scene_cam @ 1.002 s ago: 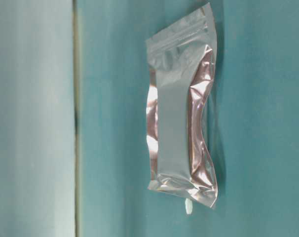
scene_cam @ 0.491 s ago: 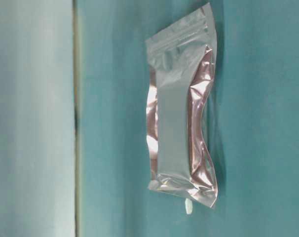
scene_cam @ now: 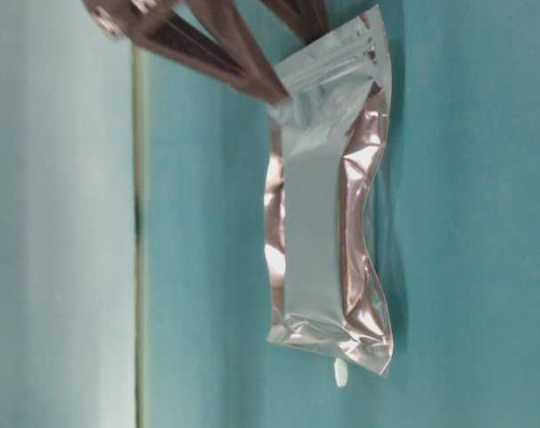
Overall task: Hand over the silver zip bag and make it stand upright.
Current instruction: 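Move the right gripper toward the right edge of the silver bag, then close the right gripper on the bag's right edge and lift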
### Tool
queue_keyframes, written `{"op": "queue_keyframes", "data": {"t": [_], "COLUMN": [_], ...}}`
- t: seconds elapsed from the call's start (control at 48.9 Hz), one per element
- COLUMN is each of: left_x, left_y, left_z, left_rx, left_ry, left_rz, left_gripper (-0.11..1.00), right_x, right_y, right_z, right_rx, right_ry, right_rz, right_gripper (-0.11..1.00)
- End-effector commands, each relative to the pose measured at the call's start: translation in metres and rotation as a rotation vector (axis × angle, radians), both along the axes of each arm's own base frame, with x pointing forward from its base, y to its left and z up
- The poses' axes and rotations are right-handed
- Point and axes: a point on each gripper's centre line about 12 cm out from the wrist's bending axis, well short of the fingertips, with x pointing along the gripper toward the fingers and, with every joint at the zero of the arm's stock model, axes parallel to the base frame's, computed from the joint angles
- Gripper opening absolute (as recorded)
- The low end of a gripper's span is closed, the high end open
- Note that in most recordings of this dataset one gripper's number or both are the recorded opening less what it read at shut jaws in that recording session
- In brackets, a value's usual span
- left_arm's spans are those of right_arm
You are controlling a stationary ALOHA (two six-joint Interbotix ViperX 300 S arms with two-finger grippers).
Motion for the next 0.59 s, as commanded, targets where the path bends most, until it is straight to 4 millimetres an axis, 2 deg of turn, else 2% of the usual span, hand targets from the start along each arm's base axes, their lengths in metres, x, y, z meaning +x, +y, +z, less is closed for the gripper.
{"op": "queue_keyframes", "data": {"t": [0.0, 0.266, 0.389, 0.491, 0.573], "left_x": [0.0017, 0.0002, 0.0002, 0.0003, 0.0003], "left_y": [-0.0001, -0.0004, -0.0007, -0.0004, -0.0004], "left_z": [0.0082, 0.0092, 0.0092, 0.0098, 0.0098], "left_rx": [0.000, 0.000, 0.000, 0.000, 0.000], "left_ry": [-0.014, -0.018, -0.018, -0.020, -0.020], "left_rz": [0.000, -0.002, -0.003, -0.002, -0.002], "left_gripper": [0.01, 0.01, 0.01, 0.00, 0.01], "right_x": [0.0098, 0.0134, 0.0129, 0.0130, 0.0129], "right_y": [0.0014, -0.0011, -0.0006, 0.0005, 0.0022], "right_z": [-0.0011, -0.0070, -0.0073, -0.0059, -0.0031], "right_rx": [0.010, 0.003, 0.001, 0.000, -0.002], "right_ry": [-0.031, -0.062, -0.061, -0.064, -0.071], "right_rz": [-0.013, -0.031, -0.028, -0.024, -0.016], "right_gripper": [0.91, 0.90, 0.86, 0.73, 0.53]}}
